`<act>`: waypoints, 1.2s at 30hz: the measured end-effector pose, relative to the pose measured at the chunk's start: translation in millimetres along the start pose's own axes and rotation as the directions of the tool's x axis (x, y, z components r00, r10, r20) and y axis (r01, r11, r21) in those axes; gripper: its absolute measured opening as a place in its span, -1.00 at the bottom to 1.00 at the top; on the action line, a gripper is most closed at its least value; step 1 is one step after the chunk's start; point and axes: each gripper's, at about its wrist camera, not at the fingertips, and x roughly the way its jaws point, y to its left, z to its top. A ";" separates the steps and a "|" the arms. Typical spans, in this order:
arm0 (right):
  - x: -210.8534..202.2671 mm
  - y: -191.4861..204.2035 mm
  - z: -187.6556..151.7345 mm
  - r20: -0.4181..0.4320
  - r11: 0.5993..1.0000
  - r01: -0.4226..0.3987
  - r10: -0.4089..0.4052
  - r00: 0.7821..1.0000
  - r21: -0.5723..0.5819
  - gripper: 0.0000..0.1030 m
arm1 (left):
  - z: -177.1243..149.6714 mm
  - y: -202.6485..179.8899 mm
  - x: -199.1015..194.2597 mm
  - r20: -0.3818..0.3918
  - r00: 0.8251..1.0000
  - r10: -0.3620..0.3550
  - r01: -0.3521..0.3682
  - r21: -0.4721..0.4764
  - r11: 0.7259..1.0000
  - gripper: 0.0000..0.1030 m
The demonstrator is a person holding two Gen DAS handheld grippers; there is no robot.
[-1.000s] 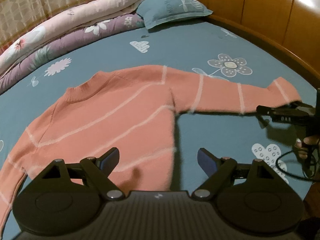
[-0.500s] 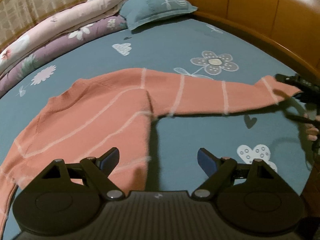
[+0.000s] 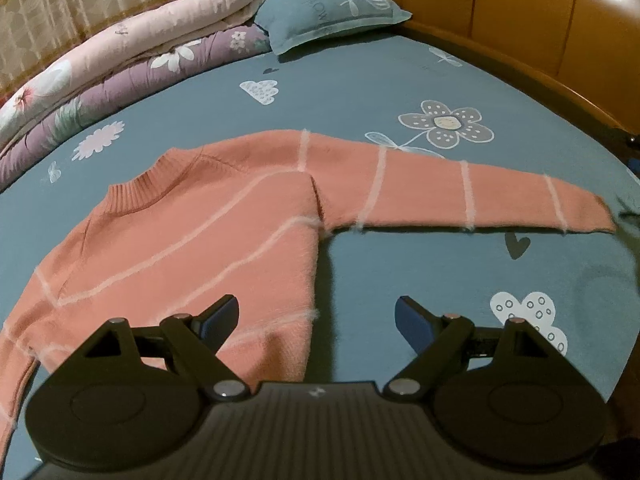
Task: Fold clothes
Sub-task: 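Move the open right tool over to the sweater collar, then grasp the collar ribbing with the right tool and pull it straight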
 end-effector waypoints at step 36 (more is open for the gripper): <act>285.3 442.6 -54.9 -0.617 0.574 -0.651 0.294 0.730 -0.496 -0.10 | -59.5 158.0 1.6 0.022 0.990 0.139 -0.120 -0.384 0.916 0.73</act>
